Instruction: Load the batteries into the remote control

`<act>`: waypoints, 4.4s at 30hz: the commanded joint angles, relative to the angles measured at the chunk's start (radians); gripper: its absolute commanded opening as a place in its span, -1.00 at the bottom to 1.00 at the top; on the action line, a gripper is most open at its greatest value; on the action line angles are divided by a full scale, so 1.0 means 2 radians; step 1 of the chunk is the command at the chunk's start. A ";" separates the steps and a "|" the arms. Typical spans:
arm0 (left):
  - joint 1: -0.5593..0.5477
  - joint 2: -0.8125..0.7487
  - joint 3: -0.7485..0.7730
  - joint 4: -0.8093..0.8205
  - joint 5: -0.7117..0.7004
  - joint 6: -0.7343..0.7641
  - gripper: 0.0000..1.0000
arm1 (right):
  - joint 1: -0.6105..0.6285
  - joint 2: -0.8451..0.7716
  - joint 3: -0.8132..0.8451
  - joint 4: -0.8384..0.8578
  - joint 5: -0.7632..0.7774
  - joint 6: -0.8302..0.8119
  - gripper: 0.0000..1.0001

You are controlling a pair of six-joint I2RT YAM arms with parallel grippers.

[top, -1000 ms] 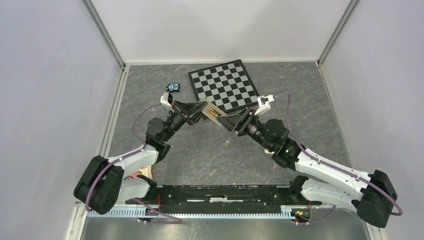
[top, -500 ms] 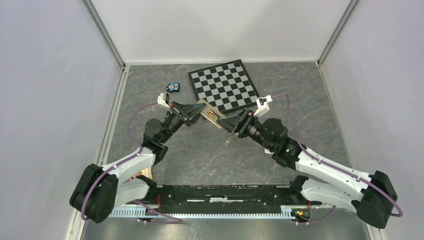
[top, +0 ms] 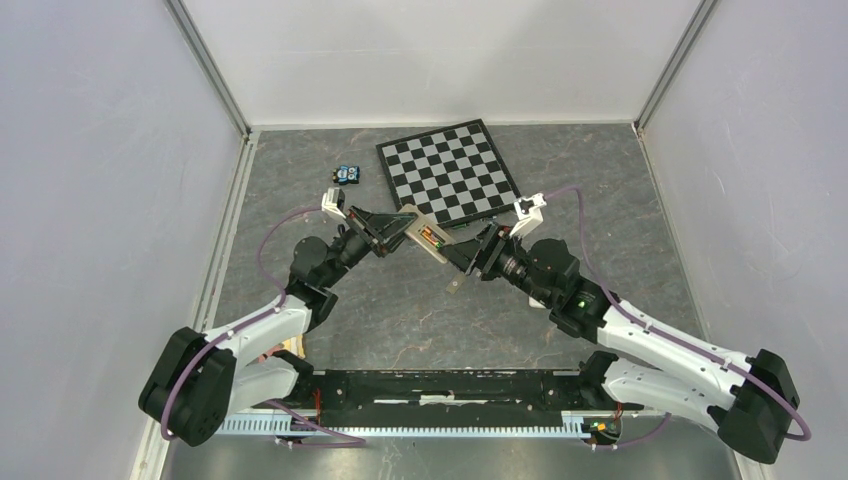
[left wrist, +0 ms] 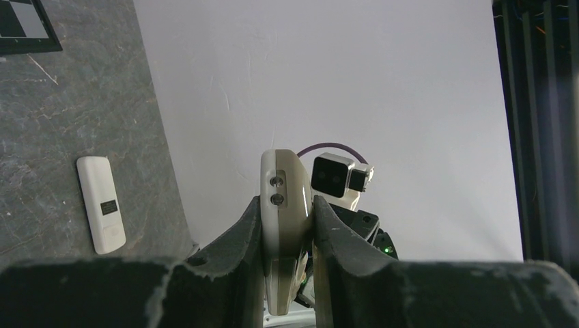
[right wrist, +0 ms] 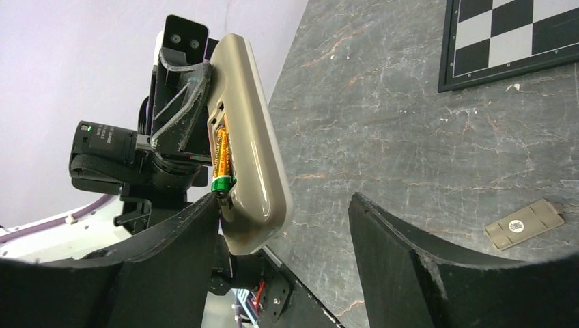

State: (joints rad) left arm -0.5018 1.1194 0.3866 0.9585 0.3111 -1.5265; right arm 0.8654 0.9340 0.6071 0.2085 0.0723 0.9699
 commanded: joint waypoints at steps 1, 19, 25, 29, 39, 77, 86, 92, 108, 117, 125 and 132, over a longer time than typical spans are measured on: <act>-0.001 -0.007 0.026 0.034 0.010 -0.021 -0.96 | -0.011 -0.008 0.013 -0.046 0.024 -0.028 0.44; 0.000 -0.005 0.025 0.022 0.006 -0.014 -0.96 | -0.012 -0.030 -0.010 0.041 -0.007 -0.028 0.70; 0.000 -0.006 0.024 0.023 0.007 -0.017 -0.96 | -0.013 -0.016 -0.017 0.083 -0.020 -0.009 0.73; 0.000 -0.008 0.023 0.027 0.010 -0.020 -0.96 | -0.013 -0.001 -0.016 0.096 -0.024 0.000 0.63; 0.000 -0.011 0.019 0.031 0.013 -0.023 -0.96 | -0.021 0.029 -0.022 0.122 -0.035 0.011 0.08; 0.017 -0.019 0.022 -0.133 0.097 0.283 -0.96 | -0.030 0.026 0.088 -0.095 -0.019 -0.238 0.81; 0.025 -0.055 0.003 -0.174 0.098 0.351 -0.96 | -0.033 0.054 0.096 -0.202 0.071 -0.280 0.64; 0.027 -0.082 -0.016 -0.185 0.083 0.364 -0.96 | -0.032 0.161 0.082 -0.184 0.039 -0.290 0.21; 0.032 -0.136 -0.044 -0.216 0.070 0.361 -0.96 | -0.034 0.340 0.127 -0.126 0.051 -0.405 -0.19; 0.032 -0.135 -0.045 -0.214 0.071 0.356 -0.96 | -0.047 0.370 0.145 -0.128 0.020 -0.426 -0.35; 0.032 -0.136 -0.045 -0.213 0.071 0.355 -0.96 | -0.067 0.375 0.147 -0.142 -0.028 -0.425 -0.51; 0.032 -0.136 -0.041 -0.214 0.075 0.356 -0.96 | -0.074 0.387 0.153 -0.153 -0.035 -0.426 -0.68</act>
State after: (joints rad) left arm -0.4442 0.8574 0.2913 0.4870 0.4553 -0.8169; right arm 0.7235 1.6886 0.8783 -0.0860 0.0242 0.1299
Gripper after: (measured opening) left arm 0.309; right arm 0.184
